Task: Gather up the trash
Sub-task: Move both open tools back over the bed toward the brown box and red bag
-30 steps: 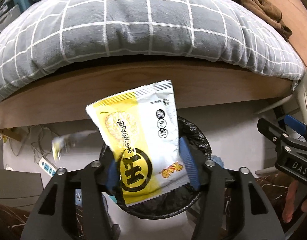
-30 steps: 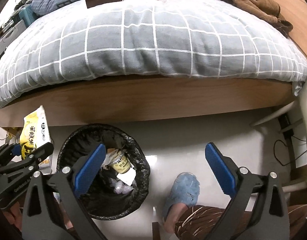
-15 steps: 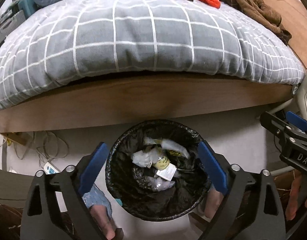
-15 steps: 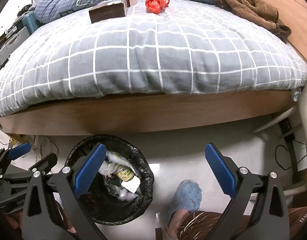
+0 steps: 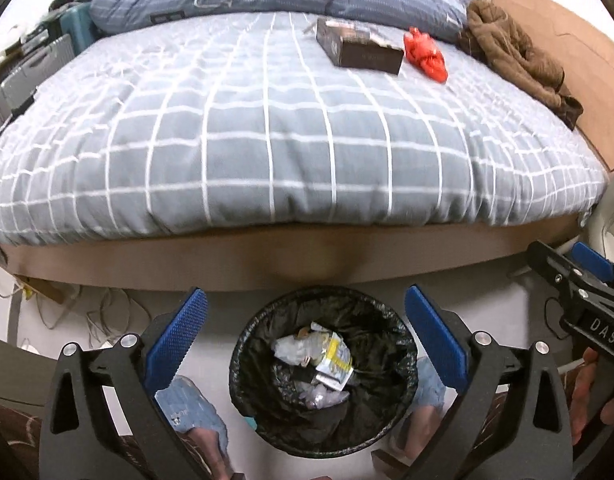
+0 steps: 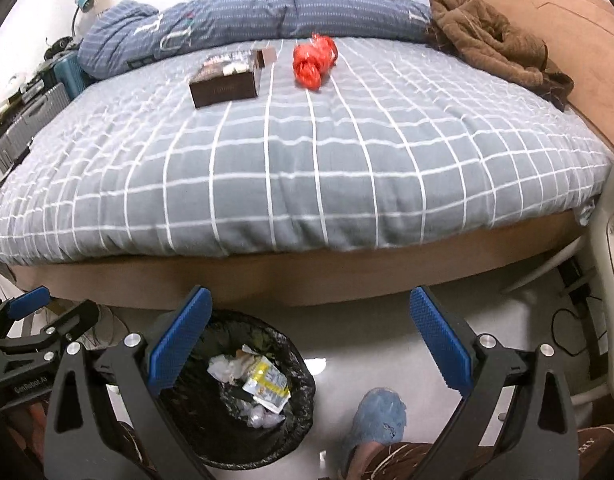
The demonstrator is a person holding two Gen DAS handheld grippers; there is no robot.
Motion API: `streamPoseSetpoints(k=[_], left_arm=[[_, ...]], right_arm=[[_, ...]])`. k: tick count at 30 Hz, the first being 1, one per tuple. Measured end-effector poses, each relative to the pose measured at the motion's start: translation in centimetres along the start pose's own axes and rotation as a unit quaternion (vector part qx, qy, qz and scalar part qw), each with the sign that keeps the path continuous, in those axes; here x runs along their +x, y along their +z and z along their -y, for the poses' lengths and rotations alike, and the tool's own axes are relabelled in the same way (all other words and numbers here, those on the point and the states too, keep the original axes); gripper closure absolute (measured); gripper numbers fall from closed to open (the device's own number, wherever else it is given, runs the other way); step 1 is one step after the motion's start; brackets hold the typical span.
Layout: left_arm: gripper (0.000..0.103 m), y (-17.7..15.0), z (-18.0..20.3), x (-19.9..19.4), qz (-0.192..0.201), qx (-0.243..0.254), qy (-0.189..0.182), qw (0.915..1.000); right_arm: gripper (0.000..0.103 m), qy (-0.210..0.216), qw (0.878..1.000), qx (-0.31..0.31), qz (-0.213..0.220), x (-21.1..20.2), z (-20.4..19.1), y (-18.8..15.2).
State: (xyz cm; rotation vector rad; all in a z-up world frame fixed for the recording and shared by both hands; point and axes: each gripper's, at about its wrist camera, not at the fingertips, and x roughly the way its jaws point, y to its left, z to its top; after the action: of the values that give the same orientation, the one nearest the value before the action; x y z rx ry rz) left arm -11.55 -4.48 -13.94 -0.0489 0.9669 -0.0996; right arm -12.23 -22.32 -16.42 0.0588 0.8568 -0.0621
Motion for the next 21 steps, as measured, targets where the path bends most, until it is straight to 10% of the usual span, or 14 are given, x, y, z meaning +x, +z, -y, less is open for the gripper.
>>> streamPoseSetpoints(k=[21], left_arm=[[0.006, 7.2, 1.1, -2.9, 0.068, -0.003, -0.014, 0.9976]], right_arm=[[0.008, -0.004, 0.998, -0.005, 0.067, -2.3, -0.2, 6.1]])
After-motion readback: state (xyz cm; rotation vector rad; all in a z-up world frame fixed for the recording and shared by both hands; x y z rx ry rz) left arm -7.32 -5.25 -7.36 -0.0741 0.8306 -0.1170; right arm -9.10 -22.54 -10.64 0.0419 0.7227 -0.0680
